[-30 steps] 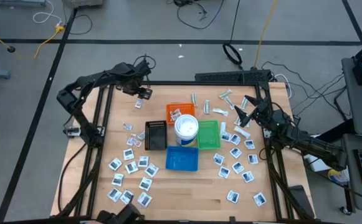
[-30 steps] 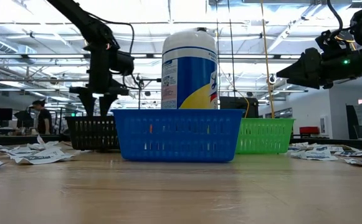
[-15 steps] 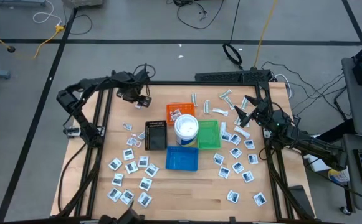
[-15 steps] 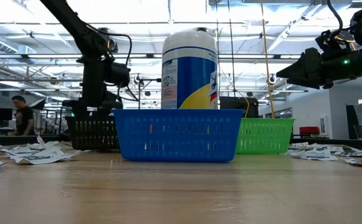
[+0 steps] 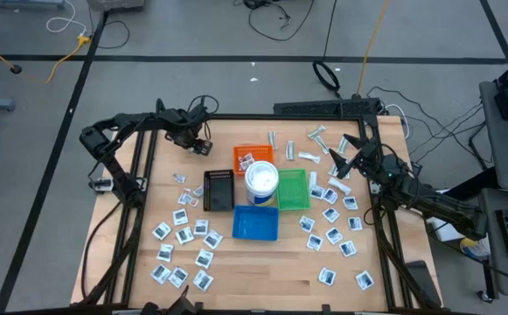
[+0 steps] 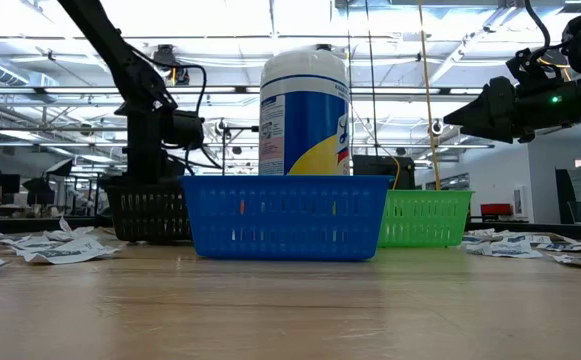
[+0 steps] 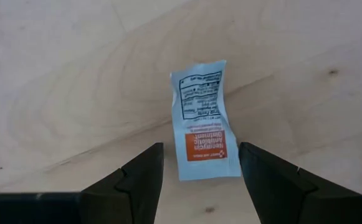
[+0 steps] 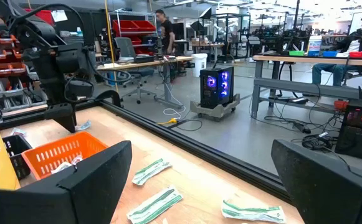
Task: Pick & Place First Aid Supplies
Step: Put the orange ointment pack into the orange bin
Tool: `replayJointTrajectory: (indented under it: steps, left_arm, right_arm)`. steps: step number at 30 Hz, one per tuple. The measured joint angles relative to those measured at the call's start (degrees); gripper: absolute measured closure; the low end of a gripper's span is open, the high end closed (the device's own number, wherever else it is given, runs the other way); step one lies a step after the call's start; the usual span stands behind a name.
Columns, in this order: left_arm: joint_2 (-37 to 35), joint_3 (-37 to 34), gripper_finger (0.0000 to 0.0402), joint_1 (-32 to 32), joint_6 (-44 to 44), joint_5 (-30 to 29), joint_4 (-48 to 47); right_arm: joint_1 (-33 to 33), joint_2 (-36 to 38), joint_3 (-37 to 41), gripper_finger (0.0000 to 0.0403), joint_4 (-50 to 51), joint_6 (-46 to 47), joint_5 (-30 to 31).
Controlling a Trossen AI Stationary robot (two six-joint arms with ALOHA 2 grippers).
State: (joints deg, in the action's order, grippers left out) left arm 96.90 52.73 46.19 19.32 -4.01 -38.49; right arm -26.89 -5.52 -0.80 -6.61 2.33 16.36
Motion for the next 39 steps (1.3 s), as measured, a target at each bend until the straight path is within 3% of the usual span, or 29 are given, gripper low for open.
replayJointTrajectory:
  steps: [4,17,23,27,39]
  left_arm:
    - [-0.2,-1.3,0.0212,-0.2,-0.5,0.4,1.5]
    - [-0.1,-1.9,0.0394,-0.7,-3.0,1.0,1.2]
    - [-0.2,-1.7,0.0397,-0.7,-3.7,1.8,0.6]
    - [-1.3,0.3,0.0397,-0.5,-5.5,2.2,-4.7]
    - [-3.7,10.9,0.04,-2.0,-20.2,2.3,-19.5]
  right_arm:
    - [0.0,0.0,0.0,0.0023,0.0,0.0,0.0]
    - [0.0,0.0,0.0,0.0023,0.0,0.0,0.0]
    - [0.0,0.0,0.0,0.0023,0.0,0.0,0.0]
    - [0.0,0.0,0.0,0.0023,0.0,0.0,0.0]
    - [0.0,0.0,0.0,0.0023,0.0,0.0,0.0]
